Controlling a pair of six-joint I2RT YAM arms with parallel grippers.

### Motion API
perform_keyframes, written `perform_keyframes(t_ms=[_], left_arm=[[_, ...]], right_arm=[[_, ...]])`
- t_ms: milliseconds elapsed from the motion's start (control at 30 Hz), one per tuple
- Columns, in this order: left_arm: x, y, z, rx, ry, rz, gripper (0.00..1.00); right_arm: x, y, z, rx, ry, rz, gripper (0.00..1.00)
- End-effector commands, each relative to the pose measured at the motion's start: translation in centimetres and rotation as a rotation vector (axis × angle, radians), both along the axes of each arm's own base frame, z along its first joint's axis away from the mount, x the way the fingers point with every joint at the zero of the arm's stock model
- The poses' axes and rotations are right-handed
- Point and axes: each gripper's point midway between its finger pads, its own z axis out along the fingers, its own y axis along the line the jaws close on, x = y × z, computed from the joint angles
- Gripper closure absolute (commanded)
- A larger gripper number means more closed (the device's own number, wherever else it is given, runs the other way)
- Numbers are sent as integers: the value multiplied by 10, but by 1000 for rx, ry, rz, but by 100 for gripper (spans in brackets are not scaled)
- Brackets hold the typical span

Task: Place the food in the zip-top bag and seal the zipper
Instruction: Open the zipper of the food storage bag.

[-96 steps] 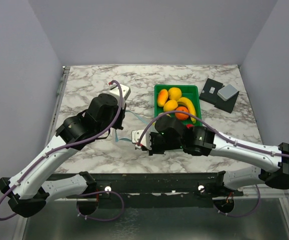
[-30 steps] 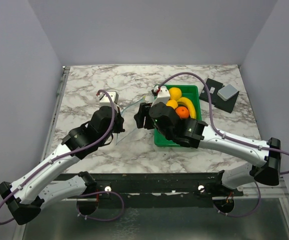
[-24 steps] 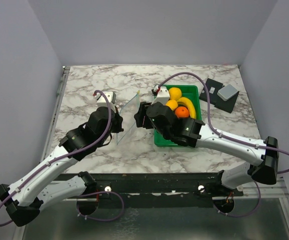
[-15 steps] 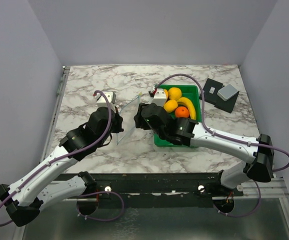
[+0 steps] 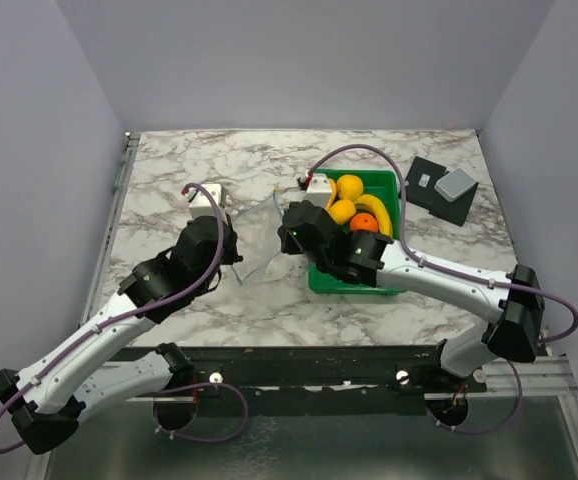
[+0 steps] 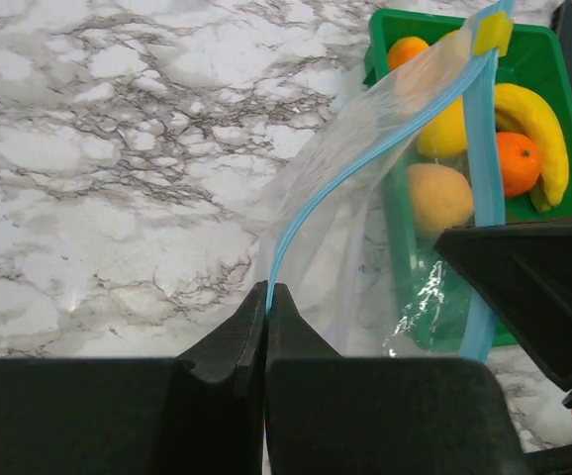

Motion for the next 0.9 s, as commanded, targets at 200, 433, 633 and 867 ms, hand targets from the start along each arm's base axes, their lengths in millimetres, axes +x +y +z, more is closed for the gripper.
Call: perform_keyframes(t_ms=[200, 433, 633, 867], left_arm=[[18, 49, 33, 191, -116, 217, 100], [22, 64, 53, 260, -151, 280, 100], [25, 70, 65, 326, -160, 308, 100], [30, 71, 57, 395, -139, 325, 100]], right_arm=[[21, -27, -2, 16, 6, 57, 99], [24, -27, -18, 84, 67, 118, 100], [32, -18, -45, 126, 129, 132, 99], [46, -12, -85, 86, 174, 109, 99]])
